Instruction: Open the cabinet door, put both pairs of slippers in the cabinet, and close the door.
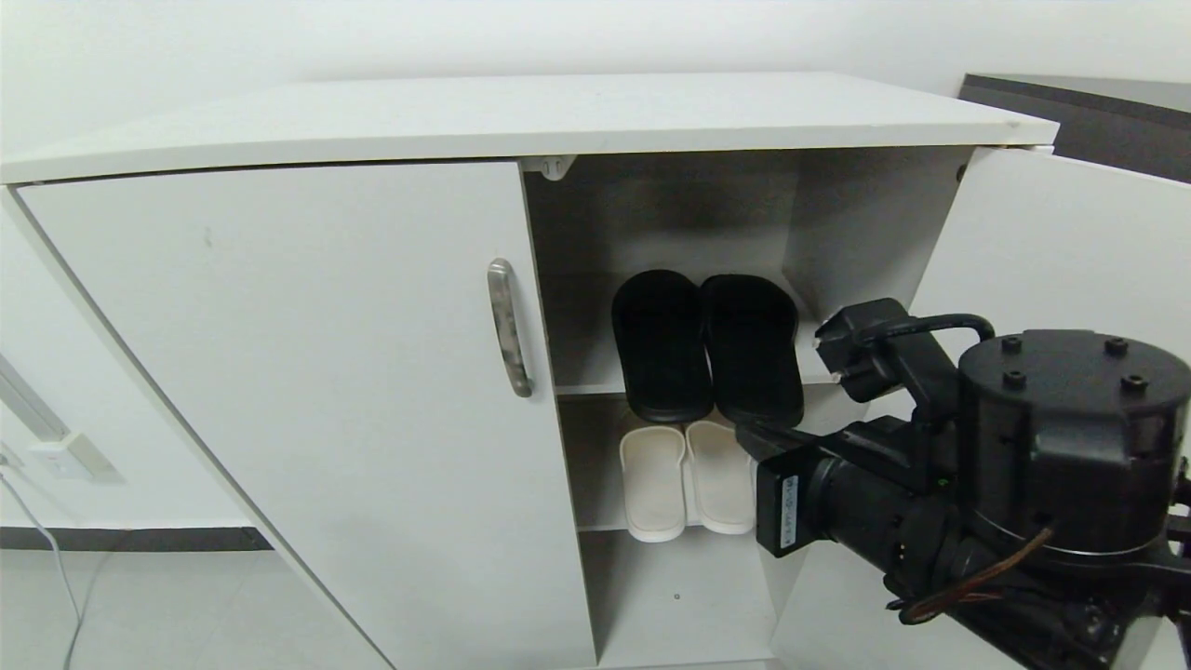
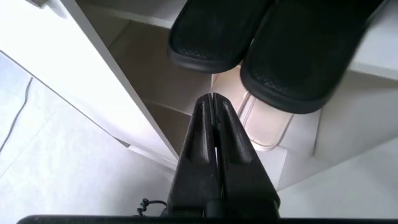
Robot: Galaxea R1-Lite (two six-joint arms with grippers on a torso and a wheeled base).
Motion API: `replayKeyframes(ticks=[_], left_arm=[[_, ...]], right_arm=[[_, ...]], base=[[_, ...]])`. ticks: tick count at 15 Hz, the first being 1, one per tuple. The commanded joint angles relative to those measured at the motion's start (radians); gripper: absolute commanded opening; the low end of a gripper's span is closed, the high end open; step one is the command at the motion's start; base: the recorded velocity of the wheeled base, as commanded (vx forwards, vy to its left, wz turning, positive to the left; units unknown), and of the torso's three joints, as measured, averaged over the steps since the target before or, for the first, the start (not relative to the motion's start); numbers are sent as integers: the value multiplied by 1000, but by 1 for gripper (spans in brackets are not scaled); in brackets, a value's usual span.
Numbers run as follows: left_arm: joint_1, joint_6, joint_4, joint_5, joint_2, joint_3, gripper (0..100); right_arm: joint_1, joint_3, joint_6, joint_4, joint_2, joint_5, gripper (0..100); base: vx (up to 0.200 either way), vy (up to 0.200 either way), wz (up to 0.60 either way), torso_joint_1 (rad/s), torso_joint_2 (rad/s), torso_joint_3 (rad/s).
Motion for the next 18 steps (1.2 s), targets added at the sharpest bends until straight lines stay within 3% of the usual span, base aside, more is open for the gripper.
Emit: replayKeyframes(ticks=[1,8,18], left_arm=[[1,0,0,1,0,0,0],[1,0,0,1,0,0,0],[1,0,0,-1,0,0,0]], right_arm=[[2,7,0,-18,51,-6,0],[4,33,-4,-110,115,-12,0],[-2,46,2,-111,115,-11,0]], base=[[0,0,0,0,0,0],[0,0,0,0,0,0],[-200,0,0,2,4,4]])
